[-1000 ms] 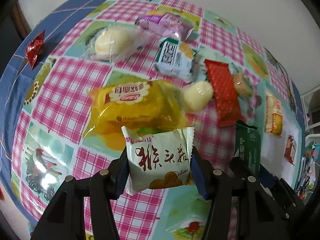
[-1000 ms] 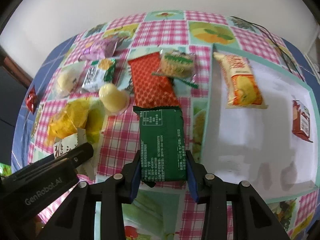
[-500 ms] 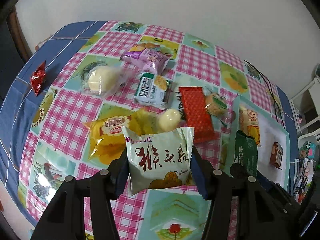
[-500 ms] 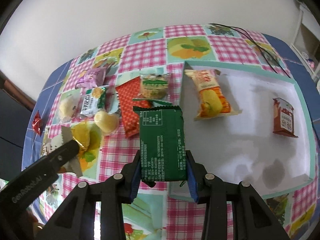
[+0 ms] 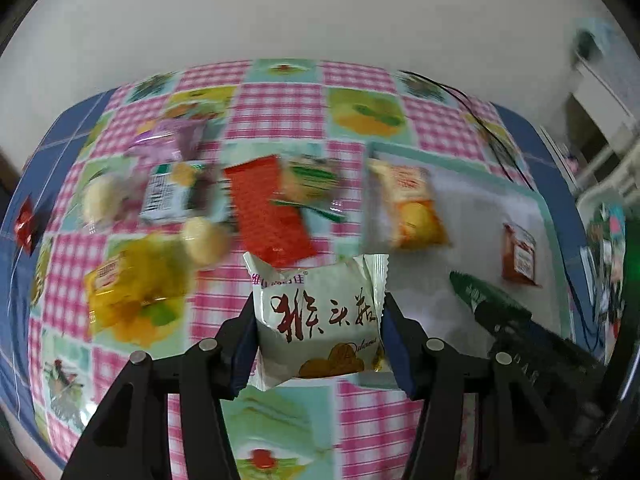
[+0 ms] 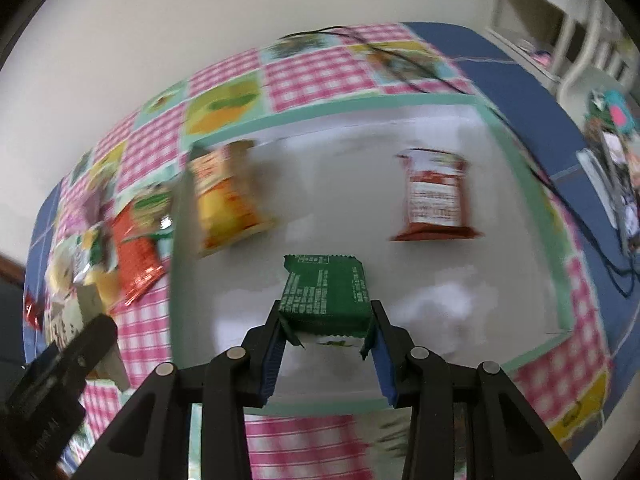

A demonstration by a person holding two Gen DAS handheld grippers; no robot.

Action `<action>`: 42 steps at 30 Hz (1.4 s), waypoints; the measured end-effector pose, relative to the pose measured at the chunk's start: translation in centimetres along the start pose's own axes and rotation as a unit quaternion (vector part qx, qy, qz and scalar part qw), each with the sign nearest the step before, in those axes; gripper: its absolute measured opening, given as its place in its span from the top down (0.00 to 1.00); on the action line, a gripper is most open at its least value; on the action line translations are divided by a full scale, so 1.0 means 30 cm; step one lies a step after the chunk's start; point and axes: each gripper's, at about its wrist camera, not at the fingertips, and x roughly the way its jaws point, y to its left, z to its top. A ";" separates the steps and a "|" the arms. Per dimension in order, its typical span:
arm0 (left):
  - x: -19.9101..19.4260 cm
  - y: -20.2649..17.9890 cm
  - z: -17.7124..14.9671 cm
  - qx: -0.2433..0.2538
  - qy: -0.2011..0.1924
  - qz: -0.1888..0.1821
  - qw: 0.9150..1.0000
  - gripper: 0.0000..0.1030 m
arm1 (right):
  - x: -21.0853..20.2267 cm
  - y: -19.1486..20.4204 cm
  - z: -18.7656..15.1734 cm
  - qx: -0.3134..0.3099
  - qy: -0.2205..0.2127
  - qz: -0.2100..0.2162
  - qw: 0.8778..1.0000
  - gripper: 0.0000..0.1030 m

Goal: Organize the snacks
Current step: 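Carry both packs into the white tray and open both tools to release them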

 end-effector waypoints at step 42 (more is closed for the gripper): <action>0.068 -0.108 -0.007 0.030 0.037 0.008 0.999 0.37 | -0.082 -0.115 0.016 0.023 -0.034 0.003 0.999 0.55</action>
